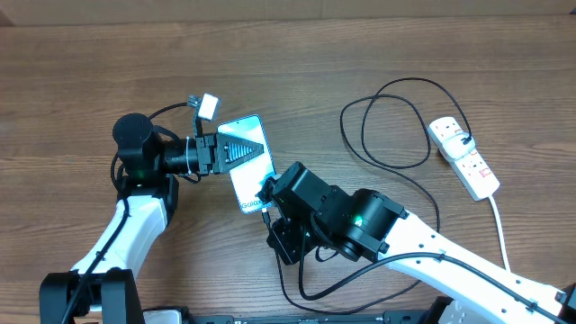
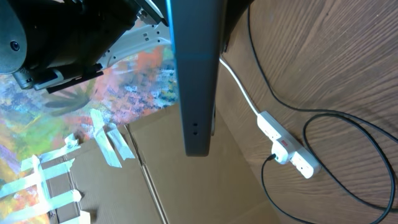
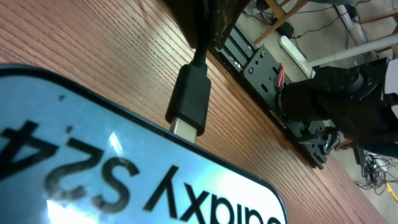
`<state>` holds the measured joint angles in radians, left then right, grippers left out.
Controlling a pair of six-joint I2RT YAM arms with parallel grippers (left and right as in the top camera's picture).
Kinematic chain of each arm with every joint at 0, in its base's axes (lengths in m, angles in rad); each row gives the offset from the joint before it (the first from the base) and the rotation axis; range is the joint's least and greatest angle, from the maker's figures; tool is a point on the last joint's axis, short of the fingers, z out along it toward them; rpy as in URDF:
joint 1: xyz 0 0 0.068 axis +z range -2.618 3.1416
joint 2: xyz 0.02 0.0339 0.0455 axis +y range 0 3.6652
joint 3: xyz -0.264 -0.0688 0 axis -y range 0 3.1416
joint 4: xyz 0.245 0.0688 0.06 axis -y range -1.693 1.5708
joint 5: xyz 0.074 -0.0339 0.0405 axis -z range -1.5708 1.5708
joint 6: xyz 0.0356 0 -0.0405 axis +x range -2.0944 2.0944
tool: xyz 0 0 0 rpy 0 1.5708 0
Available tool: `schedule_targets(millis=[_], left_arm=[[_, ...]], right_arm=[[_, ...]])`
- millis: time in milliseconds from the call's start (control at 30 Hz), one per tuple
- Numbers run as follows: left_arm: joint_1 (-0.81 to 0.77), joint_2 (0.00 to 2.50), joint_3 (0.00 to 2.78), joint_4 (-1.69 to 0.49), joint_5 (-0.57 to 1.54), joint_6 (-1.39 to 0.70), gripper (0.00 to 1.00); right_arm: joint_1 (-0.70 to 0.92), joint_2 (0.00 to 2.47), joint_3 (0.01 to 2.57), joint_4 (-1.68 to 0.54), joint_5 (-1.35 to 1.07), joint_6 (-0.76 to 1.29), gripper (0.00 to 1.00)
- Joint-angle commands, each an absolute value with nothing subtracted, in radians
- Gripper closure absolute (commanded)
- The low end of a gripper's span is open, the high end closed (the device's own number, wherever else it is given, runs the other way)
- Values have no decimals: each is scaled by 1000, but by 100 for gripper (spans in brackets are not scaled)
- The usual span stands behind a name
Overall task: Plug charger to phone and switch on socket
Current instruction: 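Align the USB-C plug with the phone's bottom port using the right gripper, then push the plug into the phone's port with the right gripper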
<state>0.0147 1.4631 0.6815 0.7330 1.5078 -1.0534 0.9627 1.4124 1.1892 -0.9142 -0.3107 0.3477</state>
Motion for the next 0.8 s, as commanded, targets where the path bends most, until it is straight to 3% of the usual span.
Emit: schedule_targets(millis=[0, 767], left_arm=[[14, 1466, 703, 736, 1551, -1024, 96], [12, 1466, 703, 677, 1572, -982, 96]], right_arm=[[958, 1411, 1192, -899, -309, 343, 96], [958, 1411, 1192, -779, -120, 340, 96]])
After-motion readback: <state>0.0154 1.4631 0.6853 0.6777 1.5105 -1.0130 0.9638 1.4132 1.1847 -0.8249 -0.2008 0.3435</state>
